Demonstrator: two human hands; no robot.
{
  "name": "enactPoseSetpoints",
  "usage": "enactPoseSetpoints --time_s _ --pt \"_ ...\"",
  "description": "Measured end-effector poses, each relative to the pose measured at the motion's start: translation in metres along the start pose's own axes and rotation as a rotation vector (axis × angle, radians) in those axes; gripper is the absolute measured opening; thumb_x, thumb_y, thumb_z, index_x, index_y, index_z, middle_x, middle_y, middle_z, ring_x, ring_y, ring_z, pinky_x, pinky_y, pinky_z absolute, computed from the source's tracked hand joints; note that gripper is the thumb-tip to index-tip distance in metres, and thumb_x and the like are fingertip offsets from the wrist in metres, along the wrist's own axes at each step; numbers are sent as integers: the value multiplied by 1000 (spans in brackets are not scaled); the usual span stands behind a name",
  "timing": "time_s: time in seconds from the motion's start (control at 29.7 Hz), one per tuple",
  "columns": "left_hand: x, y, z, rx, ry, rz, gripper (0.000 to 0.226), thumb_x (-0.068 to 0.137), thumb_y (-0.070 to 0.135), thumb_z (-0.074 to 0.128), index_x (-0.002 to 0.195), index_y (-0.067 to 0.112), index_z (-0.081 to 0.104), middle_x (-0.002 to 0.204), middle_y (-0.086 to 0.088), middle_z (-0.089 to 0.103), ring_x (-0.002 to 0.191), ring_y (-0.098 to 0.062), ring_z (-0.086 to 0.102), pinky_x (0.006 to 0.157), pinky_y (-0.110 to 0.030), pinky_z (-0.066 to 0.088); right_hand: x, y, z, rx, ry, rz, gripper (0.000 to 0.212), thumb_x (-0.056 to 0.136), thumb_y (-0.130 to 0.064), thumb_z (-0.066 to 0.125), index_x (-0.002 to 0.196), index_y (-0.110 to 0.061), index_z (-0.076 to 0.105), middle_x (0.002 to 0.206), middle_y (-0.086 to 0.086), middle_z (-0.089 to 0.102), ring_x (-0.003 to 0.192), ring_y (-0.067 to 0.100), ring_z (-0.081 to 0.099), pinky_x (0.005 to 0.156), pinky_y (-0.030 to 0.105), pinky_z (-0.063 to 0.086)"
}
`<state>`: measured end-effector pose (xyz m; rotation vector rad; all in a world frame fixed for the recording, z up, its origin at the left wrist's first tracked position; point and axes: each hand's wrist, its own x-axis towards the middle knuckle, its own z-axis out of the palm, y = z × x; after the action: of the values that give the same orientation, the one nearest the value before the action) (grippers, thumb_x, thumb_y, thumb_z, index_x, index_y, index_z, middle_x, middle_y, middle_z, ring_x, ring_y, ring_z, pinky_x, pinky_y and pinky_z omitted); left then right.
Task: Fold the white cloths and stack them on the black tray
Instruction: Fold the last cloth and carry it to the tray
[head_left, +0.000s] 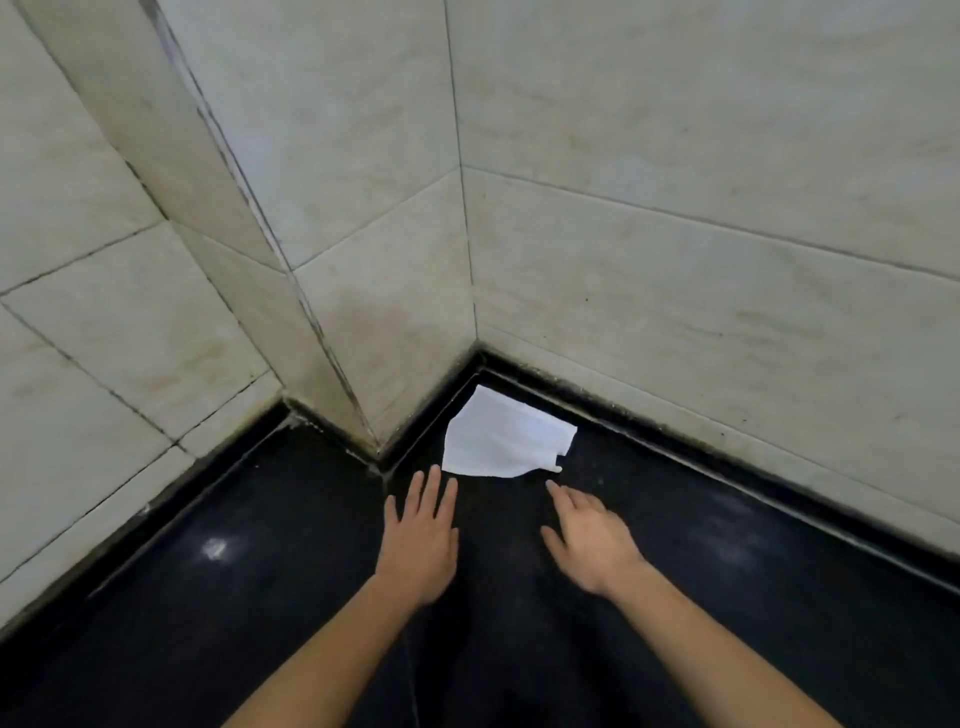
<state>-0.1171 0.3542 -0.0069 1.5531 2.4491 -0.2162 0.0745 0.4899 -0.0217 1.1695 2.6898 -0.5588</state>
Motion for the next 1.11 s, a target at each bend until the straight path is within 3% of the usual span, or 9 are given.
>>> enactPoseSetpoints --time_s 0.13,0.24,0.34,0.44,0.54,0.67,0.87,1.01,1.11 --pt "82 -27 21 28 -66 149 73 99 20 38 156 13 -7 163 -6 -16 150 -24 -13 120 -53 10 66 -21 21 -35 -27 -3 60 104 -33 37 158 -18 16 163 5 23 148 25 24 116 41 30" --pt "126 -40 38 88 -113 224 80 95 15 44 156 13 -7 164 -5 -14 151 -21 -11 119 -54 10 108 -30 38 -63 -23 29 63 103 -24 38 159 -16 10 166 6 11 151 28 12 117 43 27" --pt "138 -41 60 98 -156 217 74 96 14 43 157 11 0 165 -4 -2 151 -19 -2 118 -52 15 123 -27 54 -84 -47 86 64 104 -29 38 159 -15 8 166 6 10 152 29 7 119 44 23" --pt "145 -44 88 22 7 241 72 82 13 65 148 5 36 155 -13 37 143 -25 34 104 -50 39 135 -26 68 -87 -28 126 58 104 -40 39 154 -12 26 160 6 27 147 30 23 115 42 29" --pt "155 -45 99 -10 164 317 64 57 5 83 119 2 65 115 -14 69 106 -29 67 75 -41 54 145 -28 71 -110 50 152 52 102 -41 46 145 -12 43 148 7 45 134 30 40 106 41 36" --pt "158 -48 93 -6 340 350 51 58 2 78 108 4 68 82 -9 68 72 -29 64 66 -38 49 151 -32 77 -156 107 155 26 97 -27 57 118 -13 64 121 7 63 117 28 53 103 39 38" --pt "106 -57 116 -160 344 313 35 53 -2 76 86 9 69 78 -7 65 68 -28 58 65 -37 41 90 -36 103 -64 201 96 10 87 -20 68 85 -10 65 88 9 64 82 29 60 77 42 49" --pt "48 -60 130 -177 255 388 21 55 11 72 73 14 62 71 -3 57 68 -25 53 65 -36 35 37 -28 118 -50 166 -40 9 93 -18 50 85 -19 53 73 0 59 66 24 58 79 35 32" --pt "10 -58 133 -170 211 387 5 69 20 57 72 17 57 72 -1 54 68 -22 51 62 -36 41 9 -24 125 -65 72 -154 2 94 -19 54 93 -20 57 75 -2 63 65 20 59 80 34 35"
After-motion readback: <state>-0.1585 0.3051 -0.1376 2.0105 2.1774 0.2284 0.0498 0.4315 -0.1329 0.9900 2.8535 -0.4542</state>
